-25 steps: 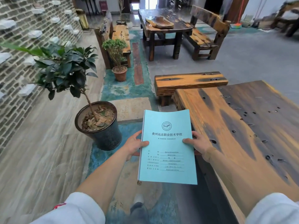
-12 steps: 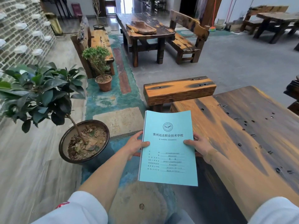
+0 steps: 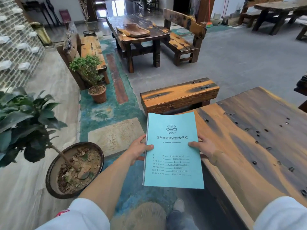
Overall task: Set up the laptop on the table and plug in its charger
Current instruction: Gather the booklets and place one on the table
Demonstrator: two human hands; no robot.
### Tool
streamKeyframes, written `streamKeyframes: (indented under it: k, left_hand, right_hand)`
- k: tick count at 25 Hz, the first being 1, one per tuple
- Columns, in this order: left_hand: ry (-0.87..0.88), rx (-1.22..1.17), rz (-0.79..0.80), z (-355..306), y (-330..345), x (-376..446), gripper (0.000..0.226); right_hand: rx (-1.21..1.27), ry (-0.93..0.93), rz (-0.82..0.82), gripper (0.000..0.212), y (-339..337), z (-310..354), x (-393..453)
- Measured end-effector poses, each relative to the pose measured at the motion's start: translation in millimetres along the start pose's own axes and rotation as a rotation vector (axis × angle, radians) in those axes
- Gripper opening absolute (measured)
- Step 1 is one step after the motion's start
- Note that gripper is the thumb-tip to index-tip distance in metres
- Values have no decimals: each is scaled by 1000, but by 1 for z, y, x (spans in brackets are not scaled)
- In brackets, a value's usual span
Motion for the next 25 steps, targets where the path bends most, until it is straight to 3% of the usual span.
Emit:
streamKeyframes:
  k: [9, 14, 25]
  left_hand:
    - [-42, 23, 39, -92, 71, 108, 80]
    - [-32, 162, 124, -139, 116, 151, 77]
    - [-66, 438, 417, -206, 215, 281, 75]
  right_hand:
    - [16, -23, -79, 38, -84, 52, 93]
    - [106, 24, -135, 37, -131, 58, 117]
    - [288, 148, -474, 40, -196, 51, 153]
Point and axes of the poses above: each hand's wrist, its own x-axis towards the middle knuckle, its own y-axis out of the palm, z = x × y, the point moved 1 cm from there along x, towards the middle knuckle, and after that the axes turned 2 degrees about -z, right-handed, at the moved point
